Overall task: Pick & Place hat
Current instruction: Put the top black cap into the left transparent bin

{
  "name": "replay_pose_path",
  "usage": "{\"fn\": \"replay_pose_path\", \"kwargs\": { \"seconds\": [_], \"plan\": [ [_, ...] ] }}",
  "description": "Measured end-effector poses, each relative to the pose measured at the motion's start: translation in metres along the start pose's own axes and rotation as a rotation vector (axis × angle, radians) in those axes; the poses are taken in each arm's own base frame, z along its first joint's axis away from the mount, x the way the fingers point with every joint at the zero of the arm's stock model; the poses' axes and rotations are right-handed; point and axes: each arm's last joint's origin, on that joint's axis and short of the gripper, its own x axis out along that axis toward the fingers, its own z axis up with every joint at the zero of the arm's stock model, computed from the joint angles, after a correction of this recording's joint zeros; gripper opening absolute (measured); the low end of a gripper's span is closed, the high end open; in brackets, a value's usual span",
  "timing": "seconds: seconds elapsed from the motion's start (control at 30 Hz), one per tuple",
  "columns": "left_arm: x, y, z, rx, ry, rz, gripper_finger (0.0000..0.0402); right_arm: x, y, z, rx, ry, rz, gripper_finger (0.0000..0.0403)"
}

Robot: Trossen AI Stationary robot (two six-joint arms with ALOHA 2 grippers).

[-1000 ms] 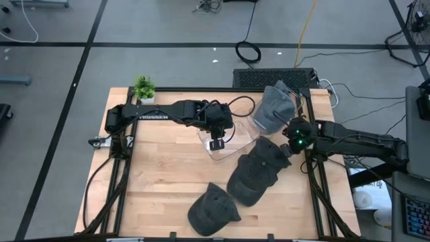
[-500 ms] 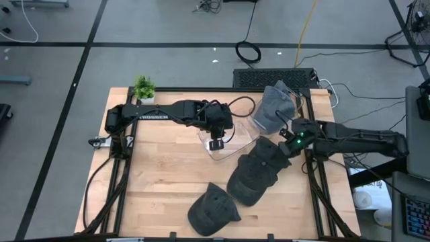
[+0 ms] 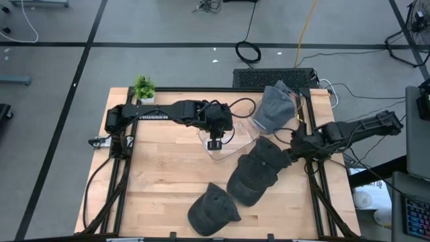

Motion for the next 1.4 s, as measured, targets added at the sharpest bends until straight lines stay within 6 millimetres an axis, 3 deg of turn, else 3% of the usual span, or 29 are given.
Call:
{"fn": "replay_pose_path", "kwargs": {
  "seconds": [0.23, 0.67, 0.77, 1.03, 1.4],
  "plan": [
    [0.000, 0.000, 0.000, -0.004, 0.000, 0.000, 0.0088, 0.016, 0.001, 0.000, 0.003, -0.059, 0.008, 0.0247],
    [0.022, -0.004, -0.013, 0.019, 0.032, -0.004, 0.0088, 0.081, -0.011, -0.002, 0.063, -0.018, 0.102, 0.0247],
    [0.022, -0.004, -0.010, 0.015, 0.002, 0.002, 0.0088, 0.089, -0.006, -0.002, 0.047, -0.018, 0.205, 0.0247],
    [0.020, -0.003, -0.008, 0.025, -0.018, 0.006, 0.0088, 0.084, 0.021, 0.000, -0.054, -0.073, 0.548, 0.0247],
    [0.020, -0.003, -0.005, 0.023, -0.040, 0.010, 0.0088, 0.066, 0.041, 0.002, -0.175, -0.213, 0.809, 0.0247]
  ]
}}
